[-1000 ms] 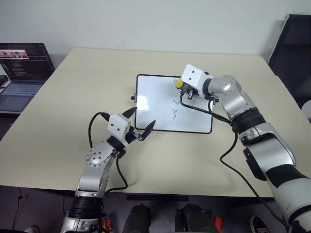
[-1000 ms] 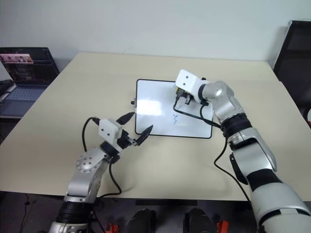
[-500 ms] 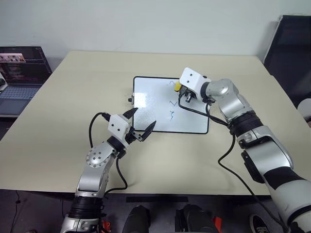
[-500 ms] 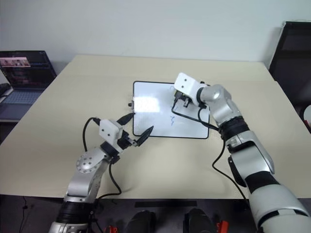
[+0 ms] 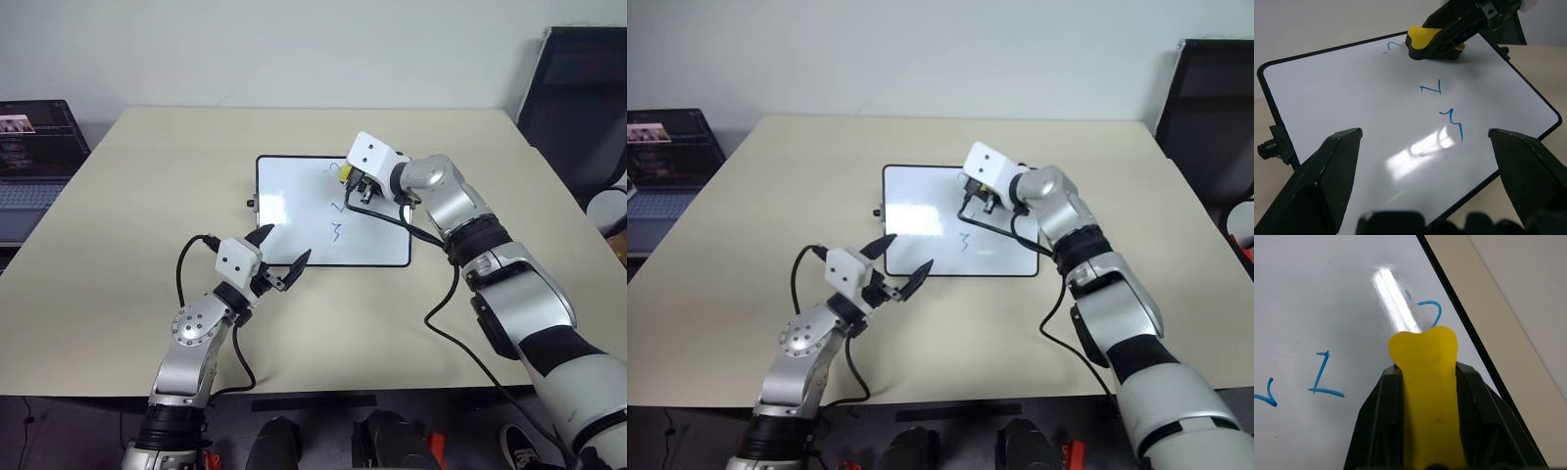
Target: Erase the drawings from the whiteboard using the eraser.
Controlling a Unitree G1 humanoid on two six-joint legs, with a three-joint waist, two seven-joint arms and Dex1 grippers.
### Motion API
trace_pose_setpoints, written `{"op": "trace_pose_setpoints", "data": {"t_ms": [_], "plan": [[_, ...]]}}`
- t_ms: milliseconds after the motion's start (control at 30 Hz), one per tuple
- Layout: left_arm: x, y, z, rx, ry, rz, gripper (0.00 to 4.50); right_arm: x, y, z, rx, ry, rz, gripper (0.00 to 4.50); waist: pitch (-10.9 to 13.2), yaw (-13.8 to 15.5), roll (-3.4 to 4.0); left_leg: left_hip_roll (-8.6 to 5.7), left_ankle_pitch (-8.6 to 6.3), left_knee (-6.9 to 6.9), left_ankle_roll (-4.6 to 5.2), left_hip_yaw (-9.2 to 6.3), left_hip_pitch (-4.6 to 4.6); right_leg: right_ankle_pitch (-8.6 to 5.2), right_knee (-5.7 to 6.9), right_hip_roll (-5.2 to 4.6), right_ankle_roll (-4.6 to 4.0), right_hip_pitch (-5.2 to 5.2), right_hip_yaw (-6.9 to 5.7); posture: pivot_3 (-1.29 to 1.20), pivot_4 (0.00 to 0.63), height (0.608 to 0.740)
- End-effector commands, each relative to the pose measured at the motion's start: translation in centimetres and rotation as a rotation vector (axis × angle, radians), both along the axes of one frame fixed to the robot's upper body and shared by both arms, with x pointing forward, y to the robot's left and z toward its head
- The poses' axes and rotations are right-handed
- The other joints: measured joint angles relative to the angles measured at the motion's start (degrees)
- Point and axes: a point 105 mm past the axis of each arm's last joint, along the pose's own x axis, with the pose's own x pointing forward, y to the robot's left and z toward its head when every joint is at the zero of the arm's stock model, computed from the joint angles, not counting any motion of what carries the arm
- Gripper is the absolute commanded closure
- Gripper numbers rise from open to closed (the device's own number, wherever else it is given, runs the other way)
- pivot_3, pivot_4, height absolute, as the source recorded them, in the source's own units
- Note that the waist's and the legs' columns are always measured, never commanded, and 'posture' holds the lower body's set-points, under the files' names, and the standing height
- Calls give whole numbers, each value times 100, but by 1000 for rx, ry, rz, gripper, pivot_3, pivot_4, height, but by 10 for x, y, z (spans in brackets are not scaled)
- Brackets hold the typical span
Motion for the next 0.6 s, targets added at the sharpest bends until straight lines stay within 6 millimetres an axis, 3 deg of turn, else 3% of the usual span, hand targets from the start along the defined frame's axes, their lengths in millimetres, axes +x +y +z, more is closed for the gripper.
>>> {"op": "trace_pose_setpoints", "data": {"t_ms": [33,600], "plan": [[-3,-2,17,-2,-69,-4,0,2,2,-4,-8,20,-15,3407,1,-25,1,0,0,0,0,0,0,0,0,0,0,0,0,0,150,740],[-6,-2,17,-3,-65,2,0,-1,26,1,24,17,31,3407,4,-80,3,2,0,-11,0,2,-1,0,-2,2,0,-6,5,0,150,740]]}}
